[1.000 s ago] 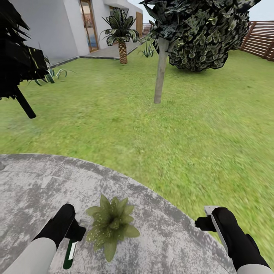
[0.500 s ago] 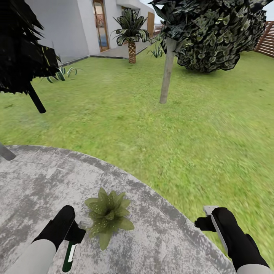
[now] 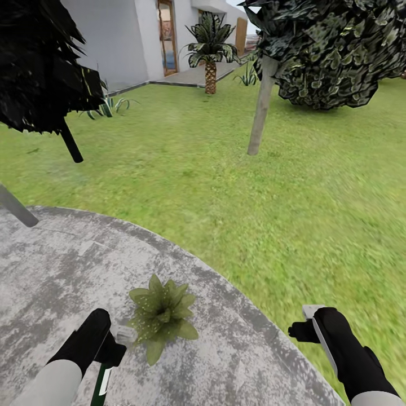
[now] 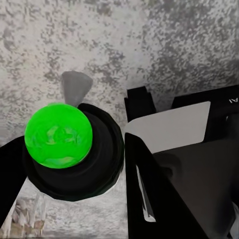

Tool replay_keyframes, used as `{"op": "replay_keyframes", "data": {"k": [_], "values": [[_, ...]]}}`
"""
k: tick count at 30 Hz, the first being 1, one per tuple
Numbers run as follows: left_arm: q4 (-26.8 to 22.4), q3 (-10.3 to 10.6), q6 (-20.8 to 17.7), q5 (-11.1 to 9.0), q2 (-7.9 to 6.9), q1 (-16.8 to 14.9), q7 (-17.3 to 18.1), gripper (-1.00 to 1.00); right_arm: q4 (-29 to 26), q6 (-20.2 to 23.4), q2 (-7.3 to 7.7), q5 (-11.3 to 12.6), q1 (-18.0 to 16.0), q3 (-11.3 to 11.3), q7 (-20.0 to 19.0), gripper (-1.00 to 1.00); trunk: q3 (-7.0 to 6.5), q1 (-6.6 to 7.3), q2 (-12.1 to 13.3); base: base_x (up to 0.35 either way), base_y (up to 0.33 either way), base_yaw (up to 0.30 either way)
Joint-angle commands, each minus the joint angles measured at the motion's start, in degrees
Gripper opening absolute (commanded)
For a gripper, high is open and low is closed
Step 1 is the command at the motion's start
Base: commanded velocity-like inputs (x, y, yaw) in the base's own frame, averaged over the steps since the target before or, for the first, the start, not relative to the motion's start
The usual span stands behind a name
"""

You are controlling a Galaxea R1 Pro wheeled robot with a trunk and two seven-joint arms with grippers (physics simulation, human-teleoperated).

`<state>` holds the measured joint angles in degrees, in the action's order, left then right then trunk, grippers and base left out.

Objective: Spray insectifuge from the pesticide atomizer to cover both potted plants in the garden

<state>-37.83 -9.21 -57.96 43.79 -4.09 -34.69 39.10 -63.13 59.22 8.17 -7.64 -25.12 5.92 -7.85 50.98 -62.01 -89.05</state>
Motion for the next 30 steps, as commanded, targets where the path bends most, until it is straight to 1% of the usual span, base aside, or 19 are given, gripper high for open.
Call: {"op": "replay_keyframes", "data": {"k": [1,4,11,19,23,27,30], "values": [[-0.05,-0.19,-0.13,0.6,0.04,0.01,0.57,-1.0,-0.06,0.22,0.0,-0.61,-0.01,0.05,-0.59,1.0,0.04,0.0,-0.02,0.0,-0.22,0.154],[-0.05,-0.19,-0.13,0.6,0.04,0.06,0.59,-1.0,-0.06,0.2,0.02,-0.61,-0.01,0.05,-0.59,1.0,0.04,0.0,-0.02,0.0,-0.235,0.058],[-0.05,-0.19,-0.13,0.6,0.04,0.13,0.62,-1.0,-0.06,0.23,0.0,-0.62,-0.01,0.05,-0.59,1.0,0.04,0.0,-0.02,0.0,-0.018,0.008],[0.03,-0.19,-0.13,0.6,0.04,0.15,0.55,-1.0,-0.06,0.22,0.0,-0.62,-0.01,0.05,-0.59,1.0,0.04,0.0,-0.02,0.0,-0.004,0.22],[0.03,-0.19,-0.13,0.6,0.04,0.15,0.54,-1.0,-0.06,0.2,0.0,-0.61,-0.01,0.05,-0.59,1.0,0.04,0.0,-0.02,0.0,-0.137,0.242],[0.03,-0.19,-0.13,0.6,0.04,0.15,0.54,-1.0,-0.06,0.22,0.0,-0.61,-0.01,0.05,-0.59,1.0,0.04,0.0,-0.02,0.0,-0.302,0.075],[0.08,-0.19,-0.13,0.6,0.04,0.15,0.54,-1.0,-0.06,0.2,0.07,-0.62,-0.01,0.05,-0.59,1.0,0.04,0.0,-0.02,0.0,-0.043,0.003]]}}
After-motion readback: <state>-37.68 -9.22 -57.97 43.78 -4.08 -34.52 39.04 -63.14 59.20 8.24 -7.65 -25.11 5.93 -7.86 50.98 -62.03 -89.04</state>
